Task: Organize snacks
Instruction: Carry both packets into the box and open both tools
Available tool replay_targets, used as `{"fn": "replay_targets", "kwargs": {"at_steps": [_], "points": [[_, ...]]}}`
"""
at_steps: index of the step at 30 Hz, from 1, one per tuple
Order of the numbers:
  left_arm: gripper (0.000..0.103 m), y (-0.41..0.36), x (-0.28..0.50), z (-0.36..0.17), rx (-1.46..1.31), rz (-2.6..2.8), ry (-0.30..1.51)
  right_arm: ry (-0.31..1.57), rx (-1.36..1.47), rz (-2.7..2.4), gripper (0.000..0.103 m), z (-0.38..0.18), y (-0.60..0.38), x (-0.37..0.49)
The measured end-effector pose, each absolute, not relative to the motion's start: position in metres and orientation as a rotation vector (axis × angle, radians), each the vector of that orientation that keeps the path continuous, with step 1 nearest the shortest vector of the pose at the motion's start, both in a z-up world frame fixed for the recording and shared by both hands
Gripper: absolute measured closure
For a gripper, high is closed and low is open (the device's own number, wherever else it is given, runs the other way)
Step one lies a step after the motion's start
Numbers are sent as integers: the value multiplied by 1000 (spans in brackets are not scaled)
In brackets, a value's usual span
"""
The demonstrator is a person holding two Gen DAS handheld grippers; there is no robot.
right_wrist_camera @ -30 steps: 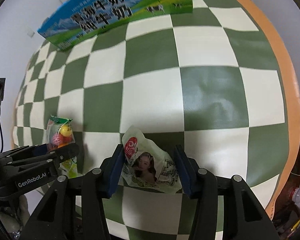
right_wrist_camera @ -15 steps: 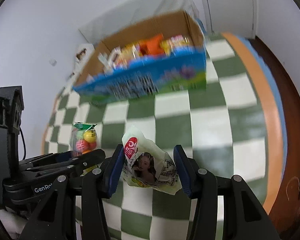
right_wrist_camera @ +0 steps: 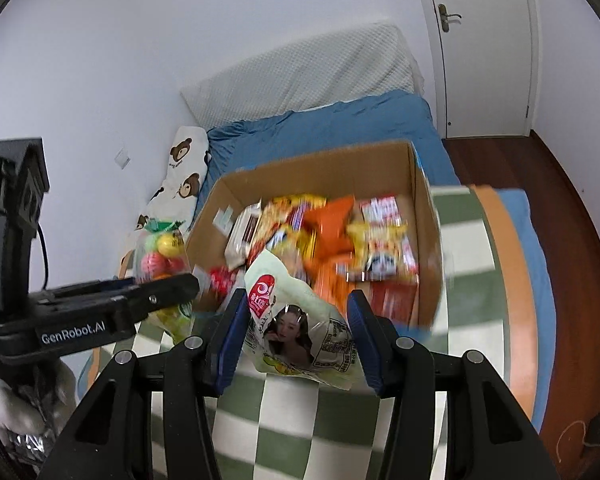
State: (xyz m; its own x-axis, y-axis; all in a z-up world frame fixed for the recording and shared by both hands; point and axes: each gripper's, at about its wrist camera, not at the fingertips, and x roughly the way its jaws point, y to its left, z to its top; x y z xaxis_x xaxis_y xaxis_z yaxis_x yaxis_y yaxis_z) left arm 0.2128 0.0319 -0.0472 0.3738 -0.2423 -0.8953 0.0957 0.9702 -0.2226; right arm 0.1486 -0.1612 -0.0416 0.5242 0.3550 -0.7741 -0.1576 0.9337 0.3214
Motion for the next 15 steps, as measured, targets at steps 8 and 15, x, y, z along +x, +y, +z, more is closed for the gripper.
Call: {"fn": "replay_targets", "kwargs": {"at_steps": [8, 15], "points": [[57, 28, 324, -89, -113, -218, 1306, 1034, 179, 260, 50, -57, -158, 263], [56, 30, 388, -153, -86, -174, 1437, 1151, 175, 217, 50, -106, -162, 345]]}}
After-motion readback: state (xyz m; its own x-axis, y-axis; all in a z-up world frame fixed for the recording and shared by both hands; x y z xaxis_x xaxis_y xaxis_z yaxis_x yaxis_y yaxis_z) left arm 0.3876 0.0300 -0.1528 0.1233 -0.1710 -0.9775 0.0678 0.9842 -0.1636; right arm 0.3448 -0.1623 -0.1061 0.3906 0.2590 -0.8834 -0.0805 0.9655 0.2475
